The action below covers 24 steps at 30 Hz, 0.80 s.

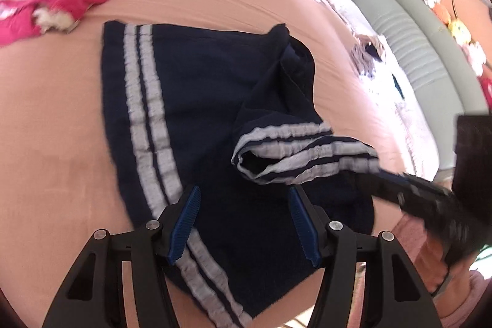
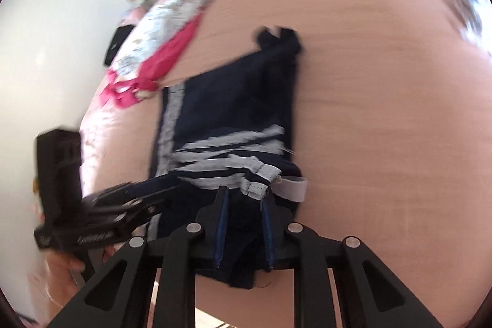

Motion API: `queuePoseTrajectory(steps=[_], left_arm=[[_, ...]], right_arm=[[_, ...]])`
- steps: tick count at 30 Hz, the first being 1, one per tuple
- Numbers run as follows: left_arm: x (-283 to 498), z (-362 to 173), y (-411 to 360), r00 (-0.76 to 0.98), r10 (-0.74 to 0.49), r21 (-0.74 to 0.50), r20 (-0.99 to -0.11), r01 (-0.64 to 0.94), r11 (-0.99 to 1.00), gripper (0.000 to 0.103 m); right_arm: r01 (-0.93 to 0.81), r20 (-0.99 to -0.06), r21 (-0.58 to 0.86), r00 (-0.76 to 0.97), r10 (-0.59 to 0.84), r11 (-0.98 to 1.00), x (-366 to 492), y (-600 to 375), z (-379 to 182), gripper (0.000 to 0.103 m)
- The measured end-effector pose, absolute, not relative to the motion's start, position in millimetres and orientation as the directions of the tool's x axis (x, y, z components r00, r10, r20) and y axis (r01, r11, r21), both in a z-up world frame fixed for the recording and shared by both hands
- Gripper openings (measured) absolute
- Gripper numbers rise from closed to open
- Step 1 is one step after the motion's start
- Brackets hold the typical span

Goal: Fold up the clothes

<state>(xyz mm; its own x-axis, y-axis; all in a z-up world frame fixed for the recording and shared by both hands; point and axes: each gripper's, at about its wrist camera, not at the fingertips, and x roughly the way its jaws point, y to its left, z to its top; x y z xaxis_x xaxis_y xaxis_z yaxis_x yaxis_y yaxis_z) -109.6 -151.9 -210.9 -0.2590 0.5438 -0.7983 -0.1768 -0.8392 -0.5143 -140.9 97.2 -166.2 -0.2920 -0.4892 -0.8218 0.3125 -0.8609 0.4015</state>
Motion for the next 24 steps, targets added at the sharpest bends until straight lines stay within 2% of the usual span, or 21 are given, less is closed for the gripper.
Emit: queuePoseTrajectory(steps=[2,5,7,11,13,16,18,21,24], left_arm=[[-104.2,-209.5,-162.1,-0.259,0.572,-0.553,-0.779,-0.147,-0.820,0.057],[-97.1,-208.2,-171.1,-0.248,0.621,-0.616,-0.744,-0.106,-0.780,0.057],[-90.5,-207.0,-172.2,-0.237,0.664,-0.665,-0.710,-0.086,-0.742,0.057],[-78.4,-208.1,-159.9,-0.204,0.699,-0.702,-0.686,-0.069,-0.709,0.057],[-75.6,-206.7,-155.9,-0.202,0.719,-0.725,-0.665,-0.056,-0.686,0.057],[-75.5,-209.3,-153.4,-0.200,0.736,-0.747,-0.647,-0.023,-0.664,0.057],[-76.9,-210.0,-146.7,-0.194,0.718,-0.729,-0.669,-0.019,-0.684,0.057],[-77.6,-207.8,-136.9,-0.190,0.702,-0.711,-0.686,-0.027,-0.703,0.057],[-78.3,-210.5,-130.0,-0.181,0.670,-0.677,-0.720,-0.028,-0.736,0.057]], right_arm=[[0.415,-0.835,0.322,-0.299,-0.462,-0.851,-127.4,73.2,-154.2,0.019],[0.520,-0.862,0.293,-0.220,-0.457,-0.802,-112.1,45.6,-155.4,0.022],[0.552,-0.880,0.271,-0.190,-0.436,-0.788,-99.5,39.3,-156.0,0.027],[0.564,-0.861,0.309,-0.174,-0.477,-0.765,-75.6,57.8,-143.8,0.030],[0.537,-0.853,0.314,-0.203,-0.480,-0.783,-70.0,79.3,-136.2,0.039],[0.440,-0.824,0.320,-0.307,-0.476,-0.839,-80.7,119.9,-132.8,0.040],[0.343,-0.804,0.346,-0.371,-0.465,-0.873,-102.1,144.5,-142.0,0.040],[0.255,-0.836,0.380,-0.317,-0.448,-0.889,-144.7,156.3,-178.4,0.040],[0.210,-0.763,0.575,-0.211,-0.611,-0.791,-165.0,157.3,-206.2,0.040]])
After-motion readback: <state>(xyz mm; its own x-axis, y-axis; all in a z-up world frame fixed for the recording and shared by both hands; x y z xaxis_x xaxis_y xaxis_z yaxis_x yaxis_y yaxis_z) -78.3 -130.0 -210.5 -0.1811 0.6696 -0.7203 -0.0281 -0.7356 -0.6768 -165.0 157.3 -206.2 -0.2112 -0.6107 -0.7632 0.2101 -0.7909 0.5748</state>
